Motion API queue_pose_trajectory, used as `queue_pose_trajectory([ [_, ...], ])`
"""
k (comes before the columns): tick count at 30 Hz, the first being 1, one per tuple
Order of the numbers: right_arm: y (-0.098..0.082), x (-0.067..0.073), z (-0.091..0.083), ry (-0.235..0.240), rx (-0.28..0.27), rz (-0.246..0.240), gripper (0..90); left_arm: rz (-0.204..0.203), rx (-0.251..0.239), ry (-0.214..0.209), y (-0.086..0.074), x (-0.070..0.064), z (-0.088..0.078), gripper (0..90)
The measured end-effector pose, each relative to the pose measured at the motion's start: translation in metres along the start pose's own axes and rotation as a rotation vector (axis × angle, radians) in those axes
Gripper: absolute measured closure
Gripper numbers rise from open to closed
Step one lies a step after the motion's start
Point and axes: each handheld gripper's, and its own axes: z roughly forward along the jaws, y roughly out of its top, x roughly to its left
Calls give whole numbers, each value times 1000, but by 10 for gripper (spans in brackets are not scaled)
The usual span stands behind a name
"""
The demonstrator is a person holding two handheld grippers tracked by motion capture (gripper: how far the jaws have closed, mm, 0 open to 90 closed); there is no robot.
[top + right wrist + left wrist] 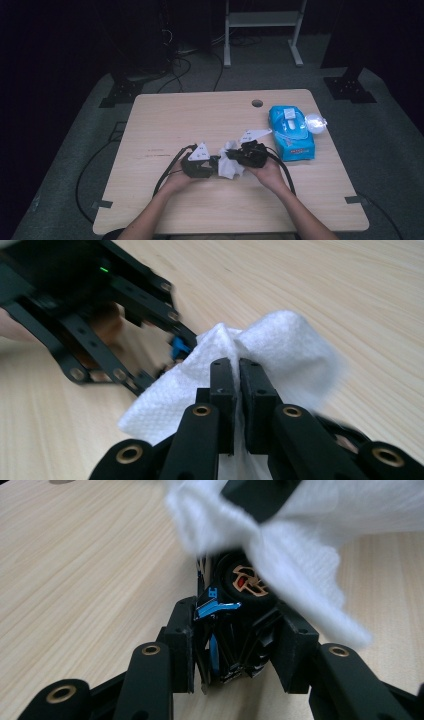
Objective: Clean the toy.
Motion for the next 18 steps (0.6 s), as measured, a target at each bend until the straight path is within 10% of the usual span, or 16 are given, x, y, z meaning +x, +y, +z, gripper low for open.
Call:
queue_pose_trajectory([
  [18, -1, -1, -3, -39, 1, -6, 842, 0, 2, 5, -1, 3, -1, 582],
])
